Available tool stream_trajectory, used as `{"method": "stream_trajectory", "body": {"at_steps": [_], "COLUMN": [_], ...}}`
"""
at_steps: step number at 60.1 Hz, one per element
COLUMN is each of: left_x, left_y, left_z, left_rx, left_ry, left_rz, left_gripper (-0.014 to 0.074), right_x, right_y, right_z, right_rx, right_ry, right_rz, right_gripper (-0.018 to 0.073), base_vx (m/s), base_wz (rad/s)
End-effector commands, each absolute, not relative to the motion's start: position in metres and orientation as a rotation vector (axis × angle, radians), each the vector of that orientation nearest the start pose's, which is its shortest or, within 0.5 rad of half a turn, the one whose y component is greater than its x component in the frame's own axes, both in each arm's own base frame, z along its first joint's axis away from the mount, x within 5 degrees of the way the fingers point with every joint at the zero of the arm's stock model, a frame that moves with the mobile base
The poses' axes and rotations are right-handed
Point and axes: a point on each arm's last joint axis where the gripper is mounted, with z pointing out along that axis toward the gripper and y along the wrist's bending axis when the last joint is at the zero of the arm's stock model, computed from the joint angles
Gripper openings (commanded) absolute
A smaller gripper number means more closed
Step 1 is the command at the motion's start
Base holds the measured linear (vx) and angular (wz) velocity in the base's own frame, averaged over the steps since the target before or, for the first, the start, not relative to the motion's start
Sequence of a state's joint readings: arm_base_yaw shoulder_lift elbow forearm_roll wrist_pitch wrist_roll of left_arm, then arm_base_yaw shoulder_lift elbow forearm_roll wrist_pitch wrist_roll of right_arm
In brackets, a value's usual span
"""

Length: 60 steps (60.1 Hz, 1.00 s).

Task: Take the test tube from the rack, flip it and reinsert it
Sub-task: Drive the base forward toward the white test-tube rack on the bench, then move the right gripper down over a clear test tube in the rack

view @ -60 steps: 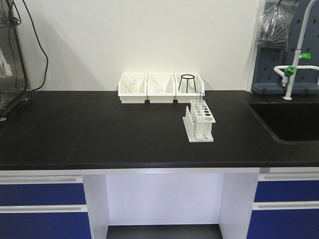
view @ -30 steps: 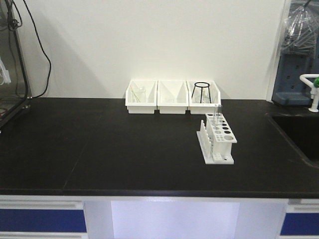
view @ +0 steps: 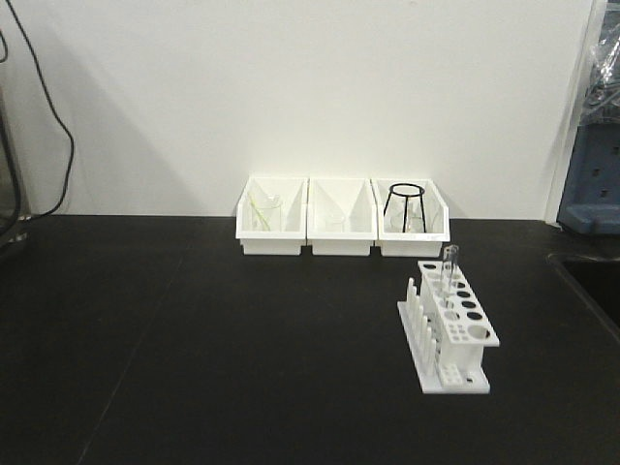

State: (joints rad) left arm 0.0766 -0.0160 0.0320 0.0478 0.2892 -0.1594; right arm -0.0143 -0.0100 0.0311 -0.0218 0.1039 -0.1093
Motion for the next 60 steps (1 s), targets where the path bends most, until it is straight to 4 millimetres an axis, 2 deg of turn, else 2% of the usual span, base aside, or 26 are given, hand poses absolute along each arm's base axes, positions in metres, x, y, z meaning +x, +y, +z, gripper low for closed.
{"method": "stream_trajectory", "body": {"at_steps": [1,36,60], "left_x": [0.0549,0.0549,0.0549], "left_y": [0.0046,0.0046,0.0046], "left_z": [0.1855,0.1855,0.1855], "left_rx": [-0.164,-0.164,-0.164], "left_ry": [1.683,1.683,1.683], "left_rz": [-0.028,-0.028,-0.028], "left_gripper": [-0.0006,-0.0006,-0.0006], "right_x": [0.0560,0.0560,0.0560], "right_y": [-0.0012,-0.0012,-0.0012], "right_z": [0.2024,0.2024,0.2024], "right_rx": [-0.086,-0.086,-0.086], "right_ry": [1.508,1.508,1.508], "right_rz": [-0.125,-0.125,-0.125], "right_gripper": [-0.0012,-0.0012,-0.0012], "base_vx": [0.36,0.33,0.21], "base_wz": [-0.06,-0.03,0.02]}}
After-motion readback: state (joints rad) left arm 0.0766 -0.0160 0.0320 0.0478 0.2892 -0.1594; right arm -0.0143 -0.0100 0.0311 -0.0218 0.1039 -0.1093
